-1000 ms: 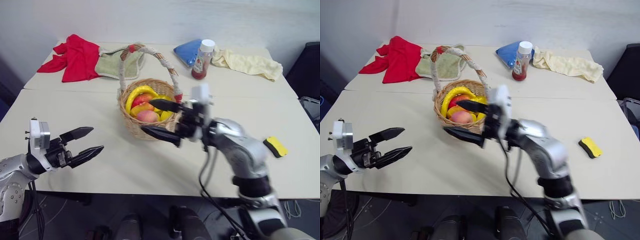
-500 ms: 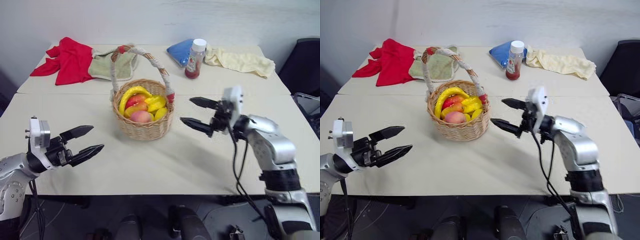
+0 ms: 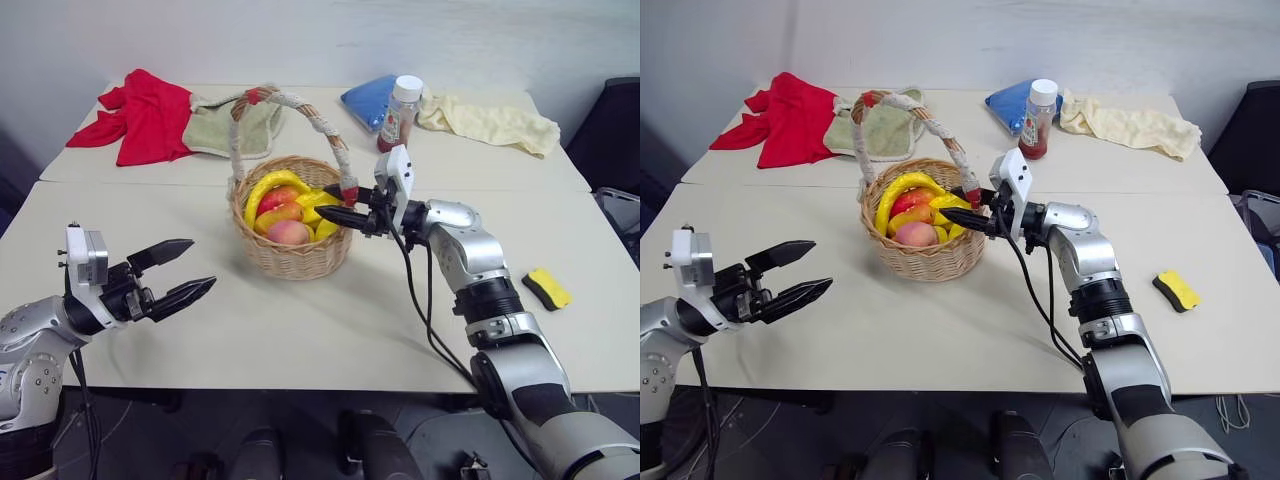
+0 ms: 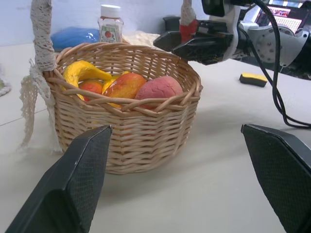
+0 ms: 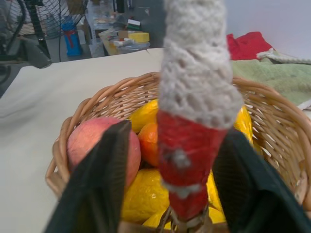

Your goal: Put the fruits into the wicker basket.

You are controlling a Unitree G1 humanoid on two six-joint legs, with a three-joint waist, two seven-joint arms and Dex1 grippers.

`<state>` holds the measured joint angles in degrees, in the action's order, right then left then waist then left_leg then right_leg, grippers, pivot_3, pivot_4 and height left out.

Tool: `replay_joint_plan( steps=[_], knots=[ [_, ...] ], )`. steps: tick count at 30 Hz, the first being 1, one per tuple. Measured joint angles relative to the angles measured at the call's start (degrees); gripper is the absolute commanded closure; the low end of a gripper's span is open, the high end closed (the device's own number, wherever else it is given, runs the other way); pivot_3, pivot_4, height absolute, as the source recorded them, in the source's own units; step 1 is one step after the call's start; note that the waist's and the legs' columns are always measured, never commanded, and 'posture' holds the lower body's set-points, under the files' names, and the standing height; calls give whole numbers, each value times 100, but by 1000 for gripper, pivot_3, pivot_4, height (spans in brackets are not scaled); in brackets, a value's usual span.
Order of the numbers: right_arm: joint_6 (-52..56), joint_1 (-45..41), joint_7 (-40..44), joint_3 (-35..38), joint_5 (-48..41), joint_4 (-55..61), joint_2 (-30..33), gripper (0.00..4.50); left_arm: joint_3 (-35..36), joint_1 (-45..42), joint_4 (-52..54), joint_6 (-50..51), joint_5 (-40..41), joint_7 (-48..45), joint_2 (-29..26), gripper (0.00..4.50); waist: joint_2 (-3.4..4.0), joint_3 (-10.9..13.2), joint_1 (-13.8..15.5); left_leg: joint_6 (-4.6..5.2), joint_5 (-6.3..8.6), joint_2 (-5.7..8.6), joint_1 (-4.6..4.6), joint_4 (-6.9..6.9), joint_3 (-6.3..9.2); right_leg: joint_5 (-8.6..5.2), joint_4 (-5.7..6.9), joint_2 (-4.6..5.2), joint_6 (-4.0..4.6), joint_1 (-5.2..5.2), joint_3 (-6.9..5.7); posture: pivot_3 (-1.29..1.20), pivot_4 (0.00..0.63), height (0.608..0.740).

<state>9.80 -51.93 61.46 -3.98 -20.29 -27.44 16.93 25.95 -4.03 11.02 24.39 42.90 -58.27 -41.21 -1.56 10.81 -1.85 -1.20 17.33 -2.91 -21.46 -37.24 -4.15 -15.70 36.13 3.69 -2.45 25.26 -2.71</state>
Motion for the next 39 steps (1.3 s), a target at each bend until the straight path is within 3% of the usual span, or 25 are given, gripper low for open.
replay_joint_plan(
  steps=[3, 11, 16, 22, 30, 31, 39],
  knots=[
    [26, 337, 21, 93, -77, 488, 111, 4302, -17, 14, 26, -4, 0, -7, 0, 0, 0, 0, 7, -1, 0, -2, 1, 3, 2, 0, 2, -2, 0, 1, -3, 0, 150, 740],
    [939, 1807, -62, 861, -961, 2793, 1057, 4362, -305, -252, -69, -13, -27, -117, 2, 0, 2, 2, 44, 1, 0, 8, -8, -1, 3, 4, -10, 8, -7, -1, -4, 0, 150, 740],
    [1469, 3064, -911, 2068, -1567, 4331, 1487, 4362, -497, -423, -272, -13, -56, -258, 1, 0, 2, 2, 27, 1, 0, 4, -1, 2, 1, 4, -10, -9, -7, -1, 0, 0, 150, 740],
    [1245, 4025, -1456, 2756, -1345, 4459, 1644, 4362, -754, -707, -529, -34, -160, -392, 26, 0, 2, 2, 30, 2, -2, 14, 17, -3, -10, 5, -9, -18, -8, -17, 6, 0, 150, 740],
    [53, 3710, -1924, 2849, -680, 2948, 1390, 4362, -1080, -1030, -729, -132, -279, -507, 184, 0, 3, 2, 13, 3, -2, 16, 25, 1, -35, 8, -9, -26, -14, -12, 14, 0, 150, 740],
    [-89, 3608, -1969, 2793, -581, 2774, 1398, 3606, -1107, -1041, -745, -135, -292, -519, 185, 0, 3, 2, 8, 3, -2, 14, 28, 0, -37, 8, -8, -26, -14, -13, 20, 0, 150, 740],
    [-92, 3734, -1741, 2675, -629, 2794, 1696, 964, -1120, -1140, -869, -238, -393, -598, 137, 0, 5, 3, 51, 3, -2, 10, 22, 2, -35, 9, -12, -18, -17, -13, 33, 0, 150, 740]
  ],
)
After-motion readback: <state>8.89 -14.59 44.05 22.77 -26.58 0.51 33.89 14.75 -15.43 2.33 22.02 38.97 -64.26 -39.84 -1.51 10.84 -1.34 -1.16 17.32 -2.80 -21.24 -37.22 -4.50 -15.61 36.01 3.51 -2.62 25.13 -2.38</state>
